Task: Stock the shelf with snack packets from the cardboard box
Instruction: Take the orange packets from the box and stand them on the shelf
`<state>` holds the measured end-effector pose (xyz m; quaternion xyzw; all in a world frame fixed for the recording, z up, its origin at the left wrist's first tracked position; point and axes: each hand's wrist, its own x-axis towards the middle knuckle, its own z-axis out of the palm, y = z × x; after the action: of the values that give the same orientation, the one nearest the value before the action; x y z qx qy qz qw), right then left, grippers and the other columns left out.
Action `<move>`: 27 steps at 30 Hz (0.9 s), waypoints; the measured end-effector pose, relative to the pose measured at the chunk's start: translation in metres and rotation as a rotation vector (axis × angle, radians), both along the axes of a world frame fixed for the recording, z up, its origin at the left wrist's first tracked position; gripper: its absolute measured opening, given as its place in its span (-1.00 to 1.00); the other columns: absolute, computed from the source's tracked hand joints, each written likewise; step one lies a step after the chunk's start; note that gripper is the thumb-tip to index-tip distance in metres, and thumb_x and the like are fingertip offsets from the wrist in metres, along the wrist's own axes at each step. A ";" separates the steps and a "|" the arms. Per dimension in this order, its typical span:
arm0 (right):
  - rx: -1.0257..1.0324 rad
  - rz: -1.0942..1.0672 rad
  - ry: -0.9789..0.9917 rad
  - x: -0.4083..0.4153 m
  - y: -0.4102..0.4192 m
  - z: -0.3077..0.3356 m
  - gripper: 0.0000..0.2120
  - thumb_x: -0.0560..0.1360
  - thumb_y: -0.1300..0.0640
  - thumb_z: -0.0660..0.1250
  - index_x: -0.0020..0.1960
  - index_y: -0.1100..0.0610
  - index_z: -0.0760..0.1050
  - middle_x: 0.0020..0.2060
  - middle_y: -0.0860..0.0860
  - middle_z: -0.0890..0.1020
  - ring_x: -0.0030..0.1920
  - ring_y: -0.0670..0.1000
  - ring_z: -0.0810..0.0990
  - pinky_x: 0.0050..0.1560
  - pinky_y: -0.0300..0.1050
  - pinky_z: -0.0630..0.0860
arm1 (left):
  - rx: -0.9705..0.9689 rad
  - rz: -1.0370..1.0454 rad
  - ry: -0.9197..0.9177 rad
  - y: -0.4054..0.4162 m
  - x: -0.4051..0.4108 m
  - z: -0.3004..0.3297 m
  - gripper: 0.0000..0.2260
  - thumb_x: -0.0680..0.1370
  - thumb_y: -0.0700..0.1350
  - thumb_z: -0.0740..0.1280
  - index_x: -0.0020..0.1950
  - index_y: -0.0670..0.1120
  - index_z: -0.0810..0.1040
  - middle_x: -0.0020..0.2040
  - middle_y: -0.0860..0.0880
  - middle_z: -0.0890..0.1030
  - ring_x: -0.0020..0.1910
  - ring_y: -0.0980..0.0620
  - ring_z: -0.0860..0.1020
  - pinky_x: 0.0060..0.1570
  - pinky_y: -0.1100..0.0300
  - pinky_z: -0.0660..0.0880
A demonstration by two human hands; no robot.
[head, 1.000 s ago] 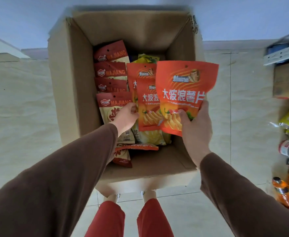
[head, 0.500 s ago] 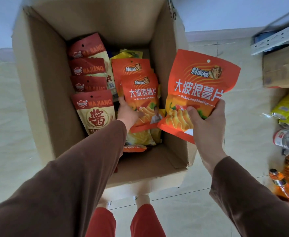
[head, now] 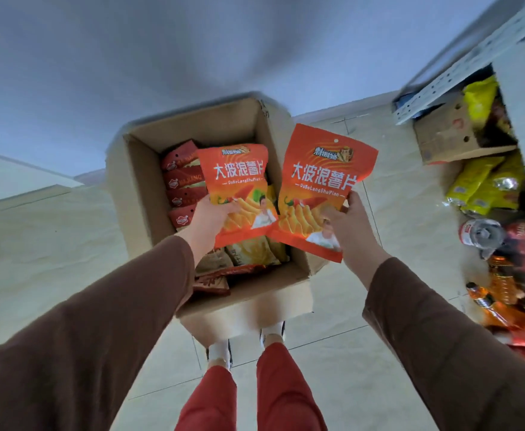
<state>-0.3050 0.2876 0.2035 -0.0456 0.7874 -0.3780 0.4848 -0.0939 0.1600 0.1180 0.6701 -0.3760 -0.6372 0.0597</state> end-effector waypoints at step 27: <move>-0.593 -0.622 0.451 -0.328 0.349 0.508 -0.80 0.56 0.27 0.32 0.18 0.28 0.49 -0.44 0.09 0.51 -0.52 0.00 0.43 -0.53 -0.21 0.37 | -0.510 -0.704 0.685 0.215 -0.466 0.566 -0.73 0.44 -0.15 0.55 0.13 -0.10 0.67 -0.04 -0.14 0.74 -0.05 -0.18 0.72 0.00 -0.02 0.64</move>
<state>-0.6330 0.6371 0.7118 -0.0253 0.7075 -0.6938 0.1322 -0.5596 0.3753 0.6840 0.2227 -0.6788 -0.6890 0.1223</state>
